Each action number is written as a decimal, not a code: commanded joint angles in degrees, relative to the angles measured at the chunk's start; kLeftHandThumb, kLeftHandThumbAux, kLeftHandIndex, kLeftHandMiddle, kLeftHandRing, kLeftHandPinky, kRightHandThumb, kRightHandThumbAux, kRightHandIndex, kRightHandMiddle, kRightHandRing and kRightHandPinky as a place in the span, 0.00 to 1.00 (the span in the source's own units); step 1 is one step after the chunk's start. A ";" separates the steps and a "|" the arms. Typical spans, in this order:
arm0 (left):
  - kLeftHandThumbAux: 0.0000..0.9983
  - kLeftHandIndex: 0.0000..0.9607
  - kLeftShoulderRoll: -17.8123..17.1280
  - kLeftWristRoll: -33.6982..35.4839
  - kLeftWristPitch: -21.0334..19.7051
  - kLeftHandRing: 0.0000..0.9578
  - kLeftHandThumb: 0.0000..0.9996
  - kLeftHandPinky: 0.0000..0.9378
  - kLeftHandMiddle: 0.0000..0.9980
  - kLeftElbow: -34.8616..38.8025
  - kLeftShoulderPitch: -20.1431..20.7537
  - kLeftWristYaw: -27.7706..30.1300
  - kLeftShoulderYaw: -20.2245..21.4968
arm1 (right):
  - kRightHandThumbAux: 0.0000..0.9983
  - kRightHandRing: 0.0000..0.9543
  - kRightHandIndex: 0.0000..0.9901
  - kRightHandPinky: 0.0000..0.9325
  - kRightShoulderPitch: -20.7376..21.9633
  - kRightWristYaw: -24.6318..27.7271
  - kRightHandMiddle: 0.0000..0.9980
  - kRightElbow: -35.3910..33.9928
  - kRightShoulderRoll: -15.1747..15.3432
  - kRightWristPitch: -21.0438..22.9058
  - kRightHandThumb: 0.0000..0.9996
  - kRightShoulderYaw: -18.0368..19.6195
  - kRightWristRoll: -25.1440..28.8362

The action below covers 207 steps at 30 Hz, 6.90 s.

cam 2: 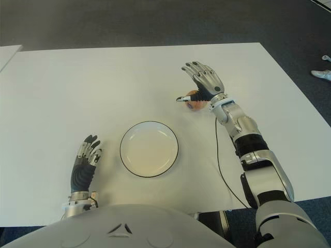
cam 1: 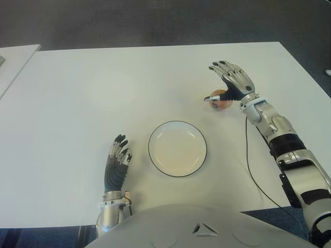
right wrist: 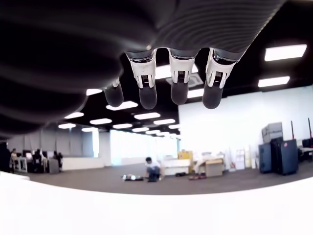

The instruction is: Put the apples into the plate.

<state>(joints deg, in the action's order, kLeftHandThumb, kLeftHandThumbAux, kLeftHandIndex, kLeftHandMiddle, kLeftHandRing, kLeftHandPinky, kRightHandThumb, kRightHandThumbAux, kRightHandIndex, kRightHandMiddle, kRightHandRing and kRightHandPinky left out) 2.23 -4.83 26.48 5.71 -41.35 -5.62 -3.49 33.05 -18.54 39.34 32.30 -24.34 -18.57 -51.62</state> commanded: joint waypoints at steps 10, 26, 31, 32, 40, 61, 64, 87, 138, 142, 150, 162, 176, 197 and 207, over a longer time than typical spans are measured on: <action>0.52 0.12 -0.07 0.55 -0.70 0.15 0.12 0.20 0.12 0.85 -1.93 0.36 0.04 | 0.34 0.00 0.00 0.00 4.71 -2.42 0.00 13.40 -1.70 -1.54 0.36 -3.85 1.77; 0.53 0.11 -0.54 0.86 0.75 0.15 0.10 0.20 0.12 1.00 -2.71 0.60 0.69 | 0.36 0.00 0.00 0.00 6.00 -3.48 0.00 20.38 -1.64 -0.66 0.35 -6.09 3.11; 0.53 0.12 -0.58 0.82 1.07 0.16 0.10 0.21 0.12 0.95 -2.82 0.56 0.82 | 0.37 0.00 0.00 0.00 6.00 -4.00 0.00 21.48 -1.55 -0.08 0.36 -6.93 2.87; 0.53 0.12 -0.61 0.82 1.14 0.16 0.10 0.21 0.12 0.96 -2.84 0.58 0.85 | 0.37 0.00 0.00 0.00 6.00 -4.09 0.00 21.68 -1.54 0.03 0.36 -7.08 2.85; 0.53 0.12 -1.13 1.07 1.65 0.15 0.10 0.20 0.12 0.76 -2.89 0.91 1.28 | 0.38 0.00 0.00 0.00 5.85 -4.39 0.00 23.01 -0.76 1.00 0.35 -8.03 2.99; 0.53 0.13 -1.29 1.61 1.74 0.16 0.11 0.21 0.12 1.35 -3.22 1.22 1.52 | 0.38 0.00 0.01 0.00 4.34 -7.06 0.00 24.13 -0.62 1.49 0.32 -8.03 4.13; 0.53 0.13 -1.30 1.77 1.63 0.16 0.11 0.21 0.13 1.42 -3.26 1.30 1.52 | 0.37 0.00 0.00 0.00 4.27 -7.10 0.00 24.15 -0.64 1.50 0.32 -8.12 4.32; 0.52 0.13 -1.08 1.85 0.96 0.15 0.12 0.20 0.12 3.20 -4.12 1.75 1.66 | 0.41 0.00 0.01 0.00 5.75 -6.40 0.00 27.53 -2.35 1.71 0.34 -9.61 4.87; 0.52 0.15 -0.48 2.61 0.47 0.17 0.13 0.22 0.14 8.07 -6.71 2.15 -0.14 | 0.76 0.76 0.68 0.80 7.30 -18.20 0.76 33.91 -9.09 -0.34 0.45 -17.17 3.36; 0.52 0.15 -0.50 2.57 0.46 0.17 0.13 0.22 0.14 8.53 -6.94 2.12 -0.10 | 0.78 0.78 0.68 0.83 7.44 -18.71 0.78 34.01 -8.92 -1.54 0.45 -17.25 3.51; 0.49 0.16 -0.79 2.91 0.87 0.16 0.14 0.21 0.14 9.03 -7.05 2.67 0.03 | 0.78 0.83 0.75 0.86 7.40 -19.01 0.84 33.68 -8.32 -4.52 0.47 -16.34 4.66; 0.51 0.15 -0.94 3.72 0.52 0.16 0.15 0.22 0.14 9.64 -7.19 3.45 0.22 | 0.78 0.92 0.85 0.92 7.51 -17.71 0.94 33.49 -8.01 -5.26 0.50 -15.91 5.44; 0.50 0.15 -1.44 4.46 0.13 0.16 0.13 0.20 0.14 9.66 -7.20 3.90 0.65 | 0.77 0.92 0.84 0.92 7.67 -18.47 0.93 31.34 -6.62 -7.50 0.51 -15.25 5.95; 0.54 0.13 -1.19 2.93 -0.03 0.15 0.13 0.20 0.13 8.20 -6.34 3.34 0.65 | 0.76 0.91 0.85 0.90 -4.62 -10.94 0.91 -3.57 1.65 -13.44 0.58 -6.18 10.81; 0.54 0.13 -1.09 2.63 -1.06 0.15 0.13 0.21 0.13 8.07 -5.79 3.31 0.50 | 0.75 0.88 0.81 0.88 -13.73 1.29 0.86 -25.05 2.30 -10.96 0.58 -2.97 12.54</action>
<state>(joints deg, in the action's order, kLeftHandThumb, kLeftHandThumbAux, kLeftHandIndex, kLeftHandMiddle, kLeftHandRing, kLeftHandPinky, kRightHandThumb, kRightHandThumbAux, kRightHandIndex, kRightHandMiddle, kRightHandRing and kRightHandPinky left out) 1.01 -1.72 26.71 14.84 -47.48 -2.22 -2.99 20.98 -20.37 18.65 34.19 -36.15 -22.85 -40.23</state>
